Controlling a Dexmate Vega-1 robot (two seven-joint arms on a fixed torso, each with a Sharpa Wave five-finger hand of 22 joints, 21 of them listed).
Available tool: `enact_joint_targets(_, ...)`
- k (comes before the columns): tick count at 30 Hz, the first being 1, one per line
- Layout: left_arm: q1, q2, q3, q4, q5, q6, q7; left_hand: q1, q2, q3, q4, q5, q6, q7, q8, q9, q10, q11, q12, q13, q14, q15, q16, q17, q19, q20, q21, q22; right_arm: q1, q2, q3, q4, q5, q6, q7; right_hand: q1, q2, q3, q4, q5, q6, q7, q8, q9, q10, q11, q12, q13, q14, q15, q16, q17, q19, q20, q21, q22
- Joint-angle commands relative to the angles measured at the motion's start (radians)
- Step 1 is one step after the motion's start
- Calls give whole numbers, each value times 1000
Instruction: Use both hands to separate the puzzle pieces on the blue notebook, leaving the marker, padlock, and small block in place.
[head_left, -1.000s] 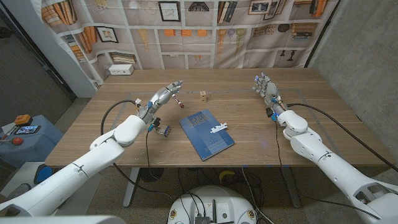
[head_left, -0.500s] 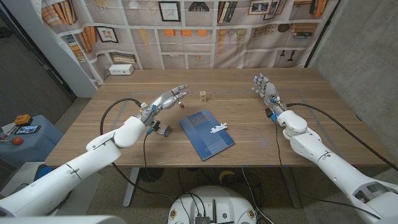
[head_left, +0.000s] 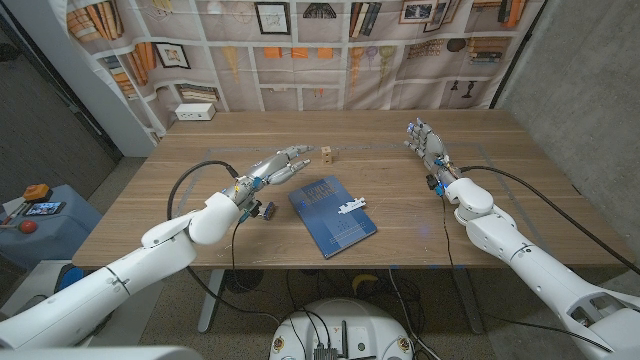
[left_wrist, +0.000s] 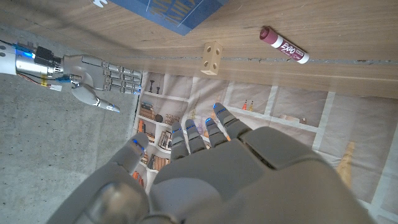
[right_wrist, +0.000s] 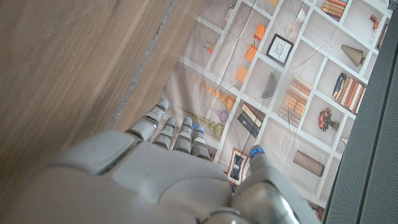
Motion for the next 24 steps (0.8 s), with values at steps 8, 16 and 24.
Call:
enact_joint_targets(8, 0, 4, 52, -34, 131, 7, -45, -11, 86, -7, 14, 4, 3, -8, -4, 1, -1, -29, -9, 1, -47, -153, -7, 0, -144, -114, -26, 5, 1, 3, 1, 21, 10, 9, 17, 5, 11, 5, -7, 2, 1, -1, 5, 3, 0, 0, -1, 2, -5, -1, 1, 1, -7, -3, 6, 3)
enact_joint_targets(16, 3, -1, 69, -50, 155, 27, -73, -17, 83, -16, 22, 4, -13, -22, -9, 1, -12, -45, -14, 1, -90, -160, -10, 2, -207, -110, -23, 7, 0, 3, 5, 37, 17, 27, 30, 5, 13, 4, -8, 1, 1, -2, 5, 3, 0, 0, -1, 2, -5, -1, 2, 0, -6, -3, 6, 3)
enact_joint_targets(24, -7, 4, 88, -59, 182, 35, -109, -23, 78, -33, 30, 5, -33, -30, -11, 0, -33, -49, -19, 1, -129, -165, -10, 5, -263, -122, -21, 8, -3, 3, 8, 47, 24, 38, 42, 5, 14, 3, -9, 0, 1, -2, 5, 3, 0, 0, -1, 2, -5, -1, 3, -1, -7, -4, 6, 3)
